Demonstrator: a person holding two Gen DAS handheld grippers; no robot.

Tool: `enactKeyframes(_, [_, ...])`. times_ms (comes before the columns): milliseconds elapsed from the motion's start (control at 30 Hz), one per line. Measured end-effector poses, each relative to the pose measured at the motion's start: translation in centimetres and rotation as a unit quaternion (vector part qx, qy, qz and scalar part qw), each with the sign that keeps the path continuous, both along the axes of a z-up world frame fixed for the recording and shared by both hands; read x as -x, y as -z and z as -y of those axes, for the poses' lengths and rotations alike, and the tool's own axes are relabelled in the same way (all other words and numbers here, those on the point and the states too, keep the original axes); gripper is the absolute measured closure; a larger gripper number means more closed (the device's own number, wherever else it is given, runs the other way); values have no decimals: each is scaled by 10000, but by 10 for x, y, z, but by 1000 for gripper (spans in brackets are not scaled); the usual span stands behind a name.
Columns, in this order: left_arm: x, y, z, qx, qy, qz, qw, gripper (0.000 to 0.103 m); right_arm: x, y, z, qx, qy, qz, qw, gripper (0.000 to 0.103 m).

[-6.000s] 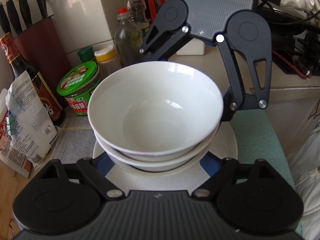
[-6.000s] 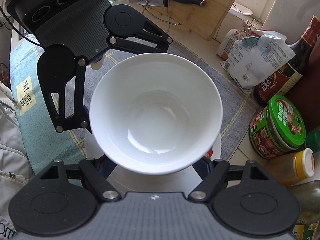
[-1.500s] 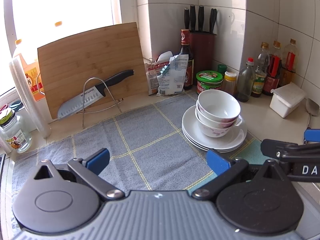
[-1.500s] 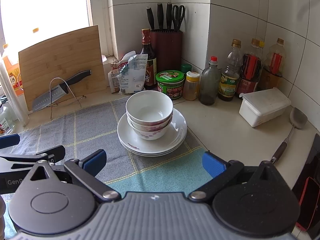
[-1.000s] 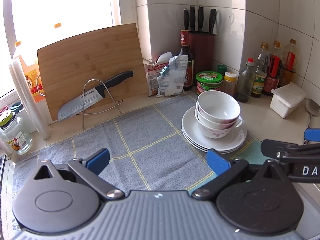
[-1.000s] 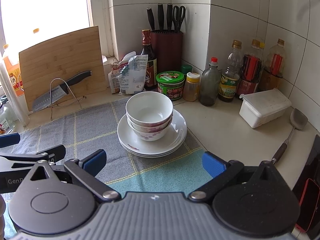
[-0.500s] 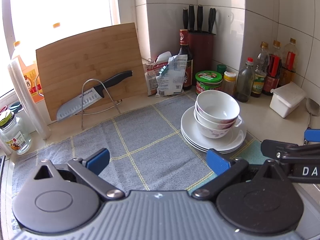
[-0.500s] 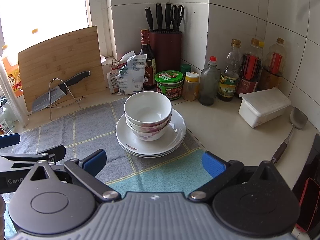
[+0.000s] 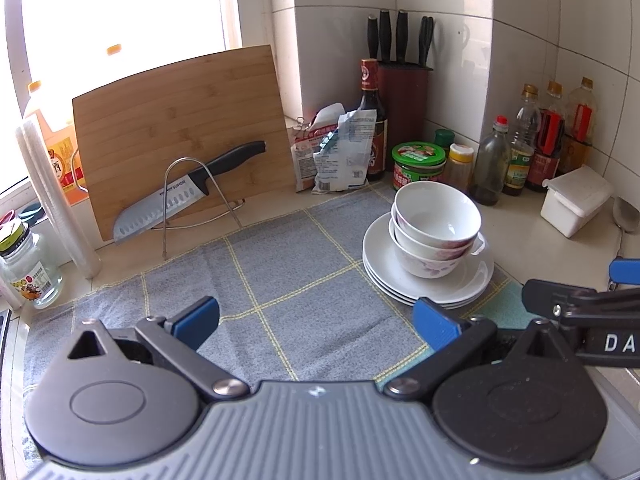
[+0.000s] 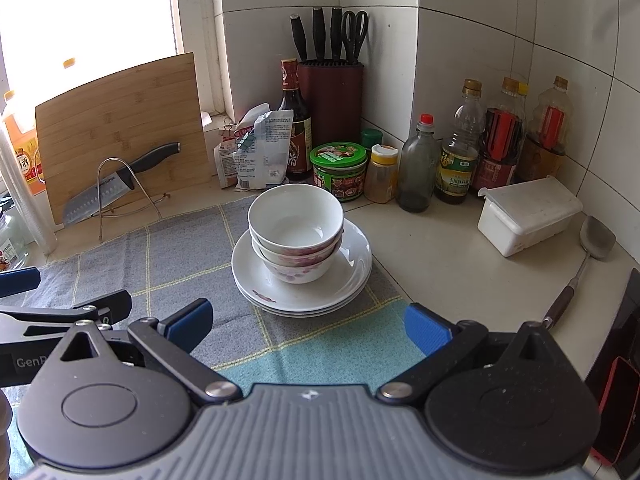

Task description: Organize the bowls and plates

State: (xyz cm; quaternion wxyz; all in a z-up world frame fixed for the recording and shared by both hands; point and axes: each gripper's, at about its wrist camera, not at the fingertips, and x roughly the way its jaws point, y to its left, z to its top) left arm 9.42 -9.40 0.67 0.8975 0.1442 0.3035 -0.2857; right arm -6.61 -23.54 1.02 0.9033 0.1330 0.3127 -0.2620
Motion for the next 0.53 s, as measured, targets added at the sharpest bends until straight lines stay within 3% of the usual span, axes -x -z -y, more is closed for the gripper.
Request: enactKeyframes(533, [-1,0,-1,2,-6,4,10000,1,-3,-1,0,-13,-5,-2,10000,0])
